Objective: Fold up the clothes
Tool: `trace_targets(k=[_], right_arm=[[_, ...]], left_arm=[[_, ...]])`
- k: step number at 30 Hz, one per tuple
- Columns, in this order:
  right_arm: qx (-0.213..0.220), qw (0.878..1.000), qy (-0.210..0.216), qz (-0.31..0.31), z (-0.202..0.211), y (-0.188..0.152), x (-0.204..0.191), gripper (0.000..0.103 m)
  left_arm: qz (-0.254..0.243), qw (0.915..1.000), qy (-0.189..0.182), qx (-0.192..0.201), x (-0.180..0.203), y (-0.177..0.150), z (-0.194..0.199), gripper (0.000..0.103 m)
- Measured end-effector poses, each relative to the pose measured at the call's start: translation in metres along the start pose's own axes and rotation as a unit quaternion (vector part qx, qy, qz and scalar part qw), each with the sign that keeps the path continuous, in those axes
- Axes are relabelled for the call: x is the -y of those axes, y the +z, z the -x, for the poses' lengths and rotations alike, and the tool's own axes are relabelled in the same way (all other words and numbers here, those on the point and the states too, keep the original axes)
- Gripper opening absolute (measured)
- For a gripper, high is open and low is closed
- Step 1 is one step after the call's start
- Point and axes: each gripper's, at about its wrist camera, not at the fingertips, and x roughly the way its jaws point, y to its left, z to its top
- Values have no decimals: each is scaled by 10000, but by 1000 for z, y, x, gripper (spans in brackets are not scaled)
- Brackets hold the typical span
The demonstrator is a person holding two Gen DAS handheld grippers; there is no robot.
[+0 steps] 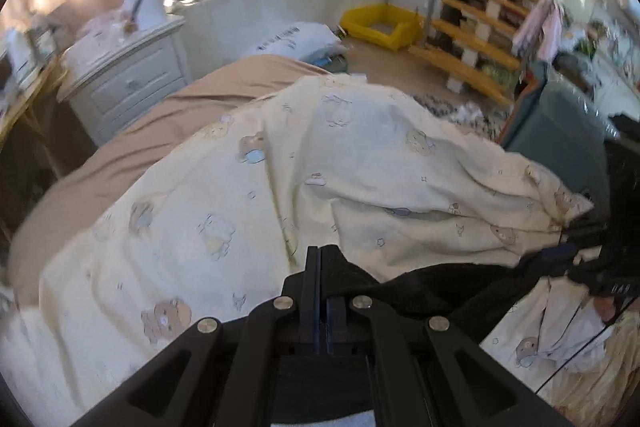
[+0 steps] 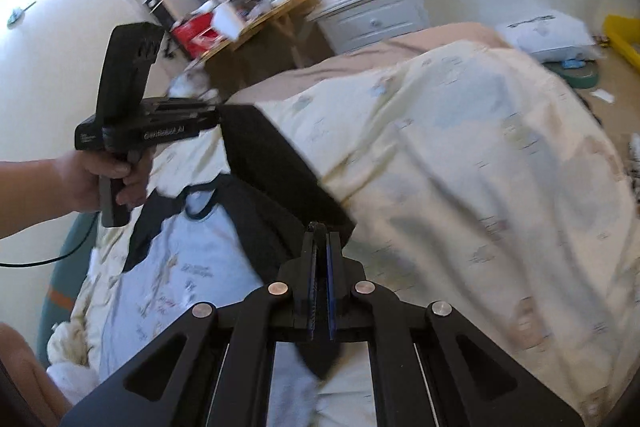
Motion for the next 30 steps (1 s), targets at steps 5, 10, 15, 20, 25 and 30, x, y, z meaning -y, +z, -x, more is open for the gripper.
trace_targets(k=[5,10,15,20,25,30], right_arm=[[-472,9973,375,424,-14,-31,-40,4],[-1094,9904,681,507,-45,-71,-69,4],[-1784,9817,618,249,-81,-118,-61,5],[-2367,9703,482,-93,-85,-149,-43,9],[-2029,9779,475,-149,-51,-136,-32,9],[-1119,9934,234,98,-49,-70,-38,9]], left_arm=[[670,9973,-20,296,-34,-57,37,1],[1147,9902,439,-658,-61,-140,14,1],[1481,9753,917,-1357,-69,-196,-19,6],[1717,9654,1079,-1637,-71,-210,-28,15],[1152,9735,1047,-1673,-59,-206,-10,27],[1308,9863,979,-241,-46,-181,40,27]])
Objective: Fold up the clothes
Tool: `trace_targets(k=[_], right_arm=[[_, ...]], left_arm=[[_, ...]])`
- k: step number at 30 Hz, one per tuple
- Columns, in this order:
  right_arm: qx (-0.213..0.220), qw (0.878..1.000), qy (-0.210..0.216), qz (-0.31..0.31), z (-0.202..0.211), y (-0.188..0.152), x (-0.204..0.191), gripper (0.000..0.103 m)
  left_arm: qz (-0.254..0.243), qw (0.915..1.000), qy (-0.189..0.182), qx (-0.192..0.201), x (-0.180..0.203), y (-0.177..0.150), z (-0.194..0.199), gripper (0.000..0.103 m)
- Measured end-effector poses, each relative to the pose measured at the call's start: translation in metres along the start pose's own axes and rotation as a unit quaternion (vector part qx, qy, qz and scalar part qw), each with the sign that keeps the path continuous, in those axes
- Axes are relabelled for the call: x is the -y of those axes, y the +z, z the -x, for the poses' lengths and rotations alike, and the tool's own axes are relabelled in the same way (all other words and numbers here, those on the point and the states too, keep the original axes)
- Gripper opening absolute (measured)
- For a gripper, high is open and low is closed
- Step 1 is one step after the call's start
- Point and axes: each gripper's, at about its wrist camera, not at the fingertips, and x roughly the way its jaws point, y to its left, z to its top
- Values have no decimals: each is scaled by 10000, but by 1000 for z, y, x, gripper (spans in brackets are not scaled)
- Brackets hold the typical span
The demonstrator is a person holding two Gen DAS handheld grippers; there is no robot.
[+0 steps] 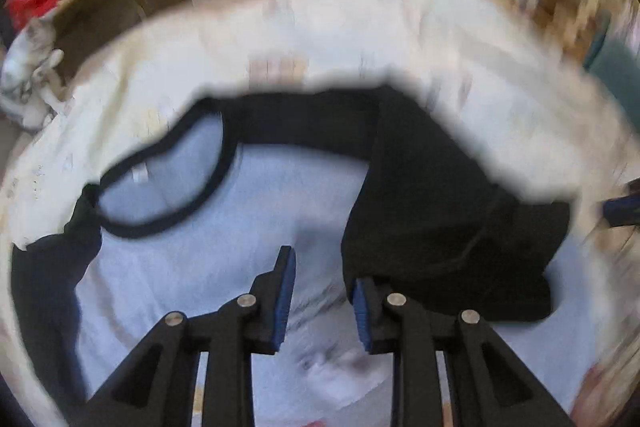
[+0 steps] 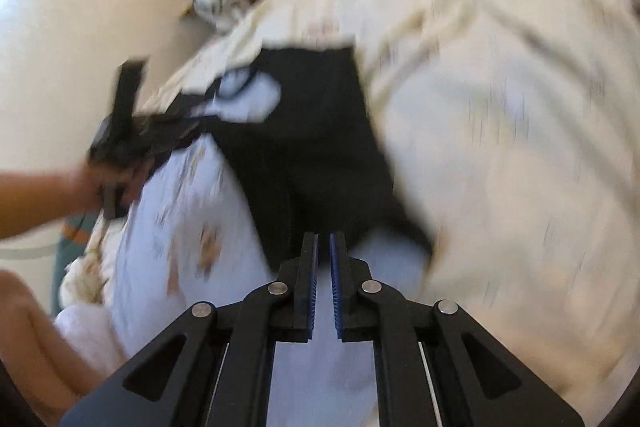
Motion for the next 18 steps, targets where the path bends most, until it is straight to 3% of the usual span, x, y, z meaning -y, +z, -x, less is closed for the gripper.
trace_targets(k=[1,4,5,8,13,14,16,18], right_arm=[[71,9999,-93,38,-4,13,0,9],[-236,9996,-74,-95,-40,28,9,9],[-458,9989,-38,-99,-54,27,10,9],[-1192,9928,97,95,-87,9,5,9],[-1432,9893,-59,291,-82,-26,10,6],[-1468,9886,-92,325,-81,-33,11,5],[-1454,9893,-10,89,-74,-38,20,5],[-1441,9896,-19,-9,-68,-42,25,5]], left_arm=[[77,9995,-84,295,7,7,8,27],[233,9969,-491,563,38,23,3,27],[236,9978,-282,548,47,27,-2,27],[435,9988,29,236,35,22,-18,27],[998,9929,637,-118,-31,-9,-10,30],[1065,9918,659,-238,-42,-19,-9,32],[1182,9895,661,-498,-62,-41,-7,45],[1353,9878,274,-724,-74,-62,-8,47]])
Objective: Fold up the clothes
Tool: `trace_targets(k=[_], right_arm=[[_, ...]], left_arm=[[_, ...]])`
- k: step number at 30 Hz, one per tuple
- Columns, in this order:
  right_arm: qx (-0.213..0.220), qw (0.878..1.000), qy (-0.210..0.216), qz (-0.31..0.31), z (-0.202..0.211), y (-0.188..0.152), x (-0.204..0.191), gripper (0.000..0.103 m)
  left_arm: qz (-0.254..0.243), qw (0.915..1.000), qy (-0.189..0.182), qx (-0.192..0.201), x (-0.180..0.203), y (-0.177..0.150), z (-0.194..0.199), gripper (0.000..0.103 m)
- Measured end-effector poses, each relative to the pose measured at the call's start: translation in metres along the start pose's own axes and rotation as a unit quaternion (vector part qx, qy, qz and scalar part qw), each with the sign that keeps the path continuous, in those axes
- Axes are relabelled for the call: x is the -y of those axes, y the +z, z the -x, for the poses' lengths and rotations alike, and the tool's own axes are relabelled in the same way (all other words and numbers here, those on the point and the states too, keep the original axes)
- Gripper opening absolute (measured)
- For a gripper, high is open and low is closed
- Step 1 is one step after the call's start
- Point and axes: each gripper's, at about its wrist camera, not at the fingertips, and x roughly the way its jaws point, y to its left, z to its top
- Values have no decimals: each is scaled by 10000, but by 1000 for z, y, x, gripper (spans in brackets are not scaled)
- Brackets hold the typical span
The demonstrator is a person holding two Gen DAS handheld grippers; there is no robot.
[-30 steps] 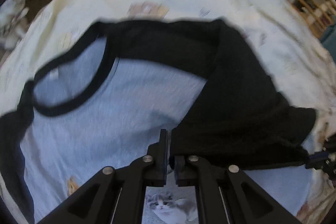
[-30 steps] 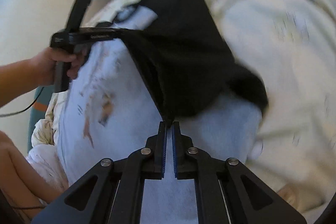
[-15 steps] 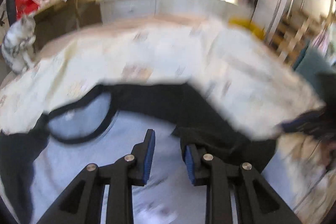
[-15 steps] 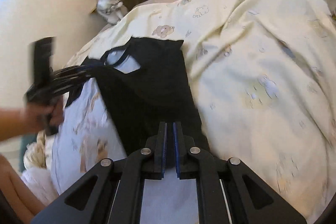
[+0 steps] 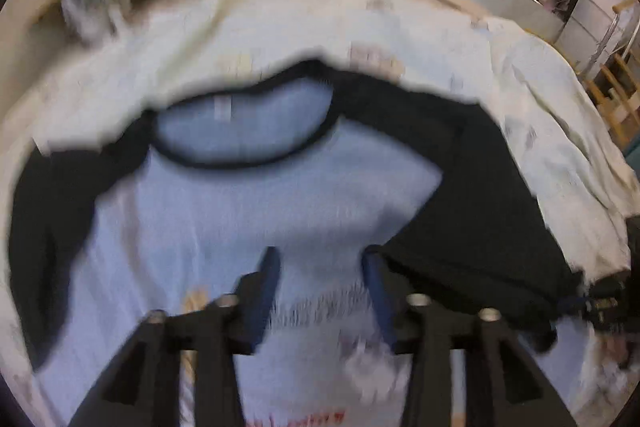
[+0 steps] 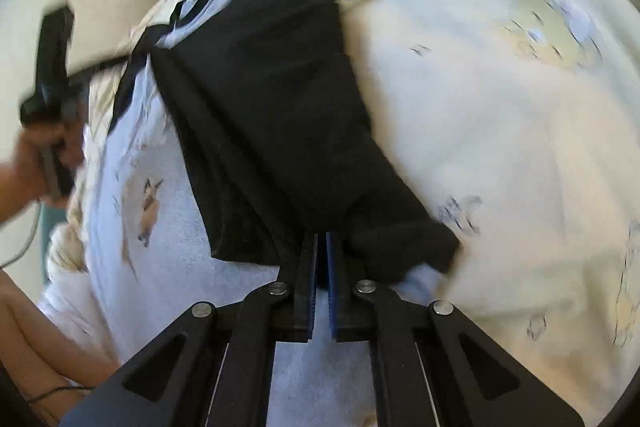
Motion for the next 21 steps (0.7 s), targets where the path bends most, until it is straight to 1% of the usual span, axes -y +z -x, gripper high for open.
trace_targets(k=[1,2,4,5,8,9,11,12,15,16,18,21], right_arm=[[-1,9999,-102,100,1,-2,-2,5],[-15,9996,-217,191,0,-4,-5,5],[-42,9992,-321,245,0,-4,-7,5],[-63,9990,-351,262,0,-4,-8,5],[-45,9992,-350,163,4,-7,-7,5],[-8,9993,-350,137,8,-8,-9,5],[259,9986,-361,284,24,-10,-17,7],[406,9980,-298,380,33,-12,-24,9],[787,9948,-46,648,58,-18,-42,9],[818,9941,3,709,60,-19,-46,18],[779,9928,-64,912,48,-17,-62,26],[617,9881,-269,1383,23,-23,-86,26]], left_arm=[[48,9998,-184,-88,-4,-7,-1,50],[113,9985,-468,-248,-6,-15,-4,51],[102,9958,-741,-526,-7,-26,-7,51],[39,9950,-788,-605,-8,-32,-6,51],[-165,9958,-698,-568,-14,-42,6,51],[-165,9961,-687,-527,-17,-44,12,51],[-100,9965,-704,-436,-26,-46,23,51],[-78,9966,-709,-406,-27,-46,25,51],[-37,9969,-710,-326,-26,-44,30,51],[-43,9967,-747,-312,-21,-42,29,51],[-147,9960,-838,-283,-4,-40,24,51],[-287,9940,-1041,-202,24,-39,22,51]])
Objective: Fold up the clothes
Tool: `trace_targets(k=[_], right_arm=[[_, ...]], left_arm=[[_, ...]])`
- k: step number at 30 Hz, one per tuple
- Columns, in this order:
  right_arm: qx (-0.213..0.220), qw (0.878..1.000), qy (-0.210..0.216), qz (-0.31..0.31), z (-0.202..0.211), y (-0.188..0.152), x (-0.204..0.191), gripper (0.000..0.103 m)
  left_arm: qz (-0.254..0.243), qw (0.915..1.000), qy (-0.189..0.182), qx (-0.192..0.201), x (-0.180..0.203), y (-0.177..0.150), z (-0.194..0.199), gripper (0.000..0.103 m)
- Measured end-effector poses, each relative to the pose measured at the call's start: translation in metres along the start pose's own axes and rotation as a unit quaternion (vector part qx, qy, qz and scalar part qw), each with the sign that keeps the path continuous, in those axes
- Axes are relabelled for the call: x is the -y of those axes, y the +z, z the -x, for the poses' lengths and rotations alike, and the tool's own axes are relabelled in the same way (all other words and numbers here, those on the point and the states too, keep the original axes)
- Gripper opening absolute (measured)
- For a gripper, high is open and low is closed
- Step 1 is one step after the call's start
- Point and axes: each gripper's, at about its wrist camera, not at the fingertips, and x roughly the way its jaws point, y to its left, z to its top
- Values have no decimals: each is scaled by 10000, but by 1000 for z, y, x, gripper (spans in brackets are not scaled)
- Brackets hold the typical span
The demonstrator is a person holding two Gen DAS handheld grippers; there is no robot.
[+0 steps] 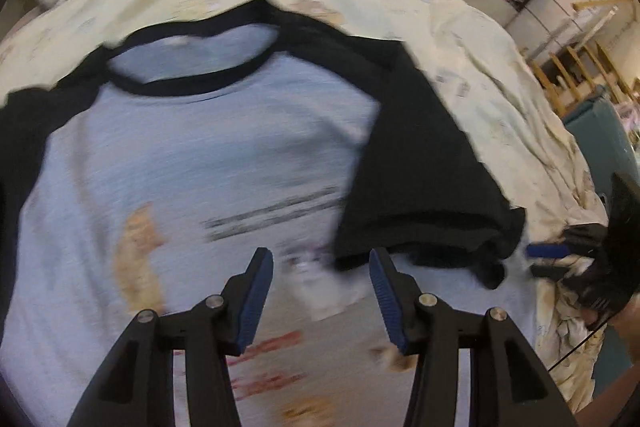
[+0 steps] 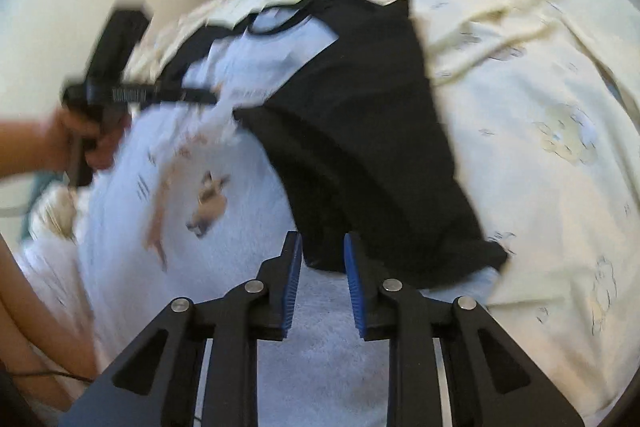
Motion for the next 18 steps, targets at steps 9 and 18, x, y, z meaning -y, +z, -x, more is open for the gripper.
trace_targets(k=[9,18], right_arm=[[-135,9992,-305,216,-20,2,4,5],[-375,9931,-337,1055,26,-25,-38,5]], left_arm=[[260,9982,-520,152,35,-20,-3,51],[538,9978,-316,240,18,-23,-2,51]])
